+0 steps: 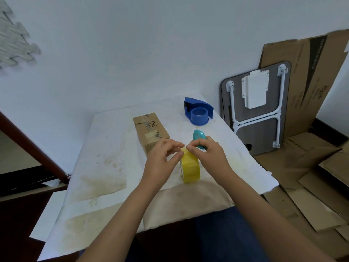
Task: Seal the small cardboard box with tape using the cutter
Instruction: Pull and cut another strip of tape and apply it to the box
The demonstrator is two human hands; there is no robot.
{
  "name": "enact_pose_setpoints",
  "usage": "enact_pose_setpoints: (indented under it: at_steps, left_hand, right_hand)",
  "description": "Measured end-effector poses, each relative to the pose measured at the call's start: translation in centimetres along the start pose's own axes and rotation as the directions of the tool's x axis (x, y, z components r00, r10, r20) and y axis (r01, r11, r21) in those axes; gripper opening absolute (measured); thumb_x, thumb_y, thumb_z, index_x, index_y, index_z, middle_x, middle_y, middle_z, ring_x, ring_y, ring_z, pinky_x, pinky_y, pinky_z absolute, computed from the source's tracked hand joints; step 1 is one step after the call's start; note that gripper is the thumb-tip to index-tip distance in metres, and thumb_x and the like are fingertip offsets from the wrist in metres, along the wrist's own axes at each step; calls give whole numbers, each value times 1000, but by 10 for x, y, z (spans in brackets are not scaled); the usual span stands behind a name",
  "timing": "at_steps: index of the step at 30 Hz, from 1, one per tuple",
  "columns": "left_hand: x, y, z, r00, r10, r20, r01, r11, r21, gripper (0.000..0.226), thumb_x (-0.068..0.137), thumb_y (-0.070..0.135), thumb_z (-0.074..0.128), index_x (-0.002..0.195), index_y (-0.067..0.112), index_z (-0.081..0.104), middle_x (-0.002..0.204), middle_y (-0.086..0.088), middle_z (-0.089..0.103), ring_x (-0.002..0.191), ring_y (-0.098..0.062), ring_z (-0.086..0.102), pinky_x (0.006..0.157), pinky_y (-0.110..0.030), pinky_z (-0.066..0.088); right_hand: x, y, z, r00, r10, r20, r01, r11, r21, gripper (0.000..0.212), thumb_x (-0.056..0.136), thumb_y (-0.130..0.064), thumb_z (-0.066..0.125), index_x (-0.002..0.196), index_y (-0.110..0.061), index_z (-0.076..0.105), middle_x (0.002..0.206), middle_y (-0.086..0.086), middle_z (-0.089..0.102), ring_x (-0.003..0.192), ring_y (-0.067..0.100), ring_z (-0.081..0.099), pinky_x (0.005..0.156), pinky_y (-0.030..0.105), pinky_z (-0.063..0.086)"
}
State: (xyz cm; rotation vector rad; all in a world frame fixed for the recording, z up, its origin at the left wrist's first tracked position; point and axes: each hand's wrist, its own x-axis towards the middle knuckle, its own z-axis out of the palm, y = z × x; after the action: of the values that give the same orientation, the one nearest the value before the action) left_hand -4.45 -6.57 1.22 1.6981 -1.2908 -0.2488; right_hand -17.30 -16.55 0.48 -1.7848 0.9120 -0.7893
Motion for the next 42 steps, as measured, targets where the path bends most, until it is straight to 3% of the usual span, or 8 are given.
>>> enact_pose_setpoints:
  at_steps: [10, 16, 19, 23, 34, 42]
  left_hand:
    - [-1, -3, 5, 999, -3, -51, 7, 997, 72, 26, 88, 19, 69, 114, 23, 73, 114, 5, 64, 98, -4, 63, 88, -20, 54]
    - [-3, 4, 9, 988, -135, -71, 129, 988, -83, 26, 90, 20, 68, 114, 28, 69, 107, 16, 69, 98, 3, 63, 82, -8, 50]
    - [-1, 6, 11, 982, -181, -61, 173, 978, -118, 20, 90, 19, 68, 105, 31, 66, 101, 20, 67, 93, 6, 63, 75, -5, 48]
    - [1, 6, 12, 986, -145, -86, 134, 983, -122, 11, 89, 12, 67, 96, 21, 71, 90, 17, 69, 84, 8, 61, 73, -5, 47]
    - [-1, 6, 11, 977, -206, -61, 192, 963, -187, 19, 89, 15, 69, 102, 28, 71, 92, 14, 70, 85, 4, 62, 72, -5, 49]
    - [2, 4, 10, 976, -204, -75, 192, 971, -140, 20, 89, 16, 69, 105, 26, 73, 92, 17, 69, 87, 8, 61, 72, -3, 48]
  right_hand:
    - [1, -1, 1, 1000, 27, 12, -27, 999, 20, 9, 88, -30, 65, 93, -24, 69, 106, 2, 59, 100, 11, 54, 71, 8, 38]
    - [1, 1, 0, 1000, 26, 13, -27, 999, 44, 2, 88, -29, 65, 89, -30, 67, 105, 2, 61, 97, 13, 56, 73, 11, 40]
    - [1, 1, 0, 1000, 22, 18, -23, 998, 56, 3, 88, -28, 65, 90, -28, 68, 105, 1, 61, 99, 13, 56, 76, 12, 41]
    - [2, 2, -1, 1000, 18, 7, -18, 998, 55, 3, 88, -28, 66, 89, -27, 68, 105, 3, 62, 100, 14, 57, 78, 16, 44]
    - [2, 4, -2, 1000, -12, -19, 11, 999, -37, 15, 89, -28, 64, 99, -19, 71, 103, 4, 61, 99, 13, 56, 73, 9, 40]
    - [0, 0, -2, 1000, -20, -8, 20, 996, -90, 7, 88, -28, 65, 90, -34, 67, 101, 1, 57, 86, 4, 52, 69, 7, 36]
